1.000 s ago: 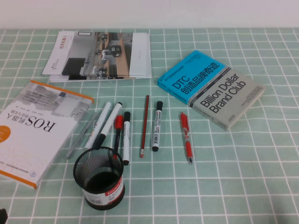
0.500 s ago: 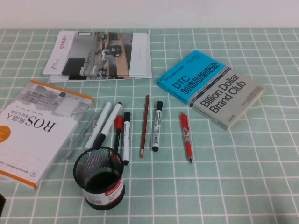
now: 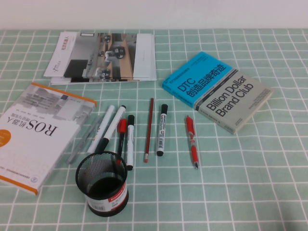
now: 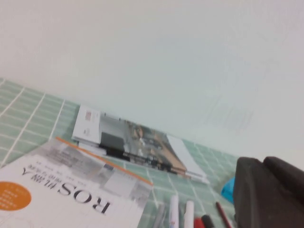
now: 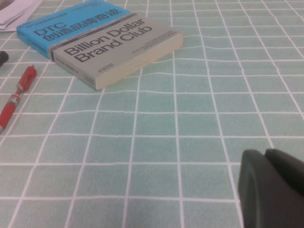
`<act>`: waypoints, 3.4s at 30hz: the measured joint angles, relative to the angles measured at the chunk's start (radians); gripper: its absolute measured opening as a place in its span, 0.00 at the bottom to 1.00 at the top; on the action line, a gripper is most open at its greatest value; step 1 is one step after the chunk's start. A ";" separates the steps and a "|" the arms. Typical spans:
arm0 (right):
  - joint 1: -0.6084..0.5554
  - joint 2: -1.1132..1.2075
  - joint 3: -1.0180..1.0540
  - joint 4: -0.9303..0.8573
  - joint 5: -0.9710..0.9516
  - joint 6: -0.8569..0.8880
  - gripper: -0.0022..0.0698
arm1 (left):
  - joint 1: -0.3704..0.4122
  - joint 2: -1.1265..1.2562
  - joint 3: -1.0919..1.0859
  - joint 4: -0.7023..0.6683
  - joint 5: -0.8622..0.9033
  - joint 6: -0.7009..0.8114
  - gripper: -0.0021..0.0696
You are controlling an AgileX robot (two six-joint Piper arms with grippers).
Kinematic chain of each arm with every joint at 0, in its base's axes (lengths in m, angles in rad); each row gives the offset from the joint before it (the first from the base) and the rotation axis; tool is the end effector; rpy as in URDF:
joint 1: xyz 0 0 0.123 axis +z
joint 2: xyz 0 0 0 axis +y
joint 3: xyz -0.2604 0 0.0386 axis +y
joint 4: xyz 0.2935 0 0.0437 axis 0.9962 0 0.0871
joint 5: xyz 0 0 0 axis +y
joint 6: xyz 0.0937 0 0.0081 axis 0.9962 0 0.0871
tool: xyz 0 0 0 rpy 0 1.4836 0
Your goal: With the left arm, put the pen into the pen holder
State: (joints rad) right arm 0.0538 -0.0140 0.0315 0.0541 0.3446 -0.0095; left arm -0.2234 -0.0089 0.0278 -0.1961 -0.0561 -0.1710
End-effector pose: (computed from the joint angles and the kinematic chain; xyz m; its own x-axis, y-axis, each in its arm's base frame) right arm 0.1235 0.0084 0.1709 -0.2733 0.0267 -0.9615 -0.0601 0.9972 0.0448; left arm 0.1240 -0.0271 0.2089 0.0363 -0.3760 -0.9259 0.2400 0.9027 -0.3572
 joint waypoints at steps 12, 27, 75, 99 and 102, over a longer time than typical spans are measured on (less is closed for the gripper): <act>0.000 0.000 0.000 0.003 0.000 0.000 0.00 | 0.000 0.321 -0.323 -0.016 0.274 -0.028 0.02; 0.000 0.000 0.000 0.003 0.000 0.000 0.00 | 0.000 1.025 -0.911 -0.007 0.696 0.278 0.02; 0.000 0.000 0.000 0.004 0.000 0.000 0.00 | -0.117 2.061 -1.647 0.209 1.072 0.347 0.23; 0.000 0.000 0.000 0.004 0.000 0.000 0.00 | -0.119 2.130 -1.664 0.229 1.090 0.321 0.10; 0.000 0.000 0.000 0.004 0.000 0.000 0.00 | -0.119 2.130 -1.664 0.229 1.094 0.321 0.10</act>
State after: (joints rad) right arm 0.0538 -0.0140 0.0315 0.0586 0.3446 -0.0095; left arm -0.3423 2.1213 -1.6360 0.0334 1.0384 0.1502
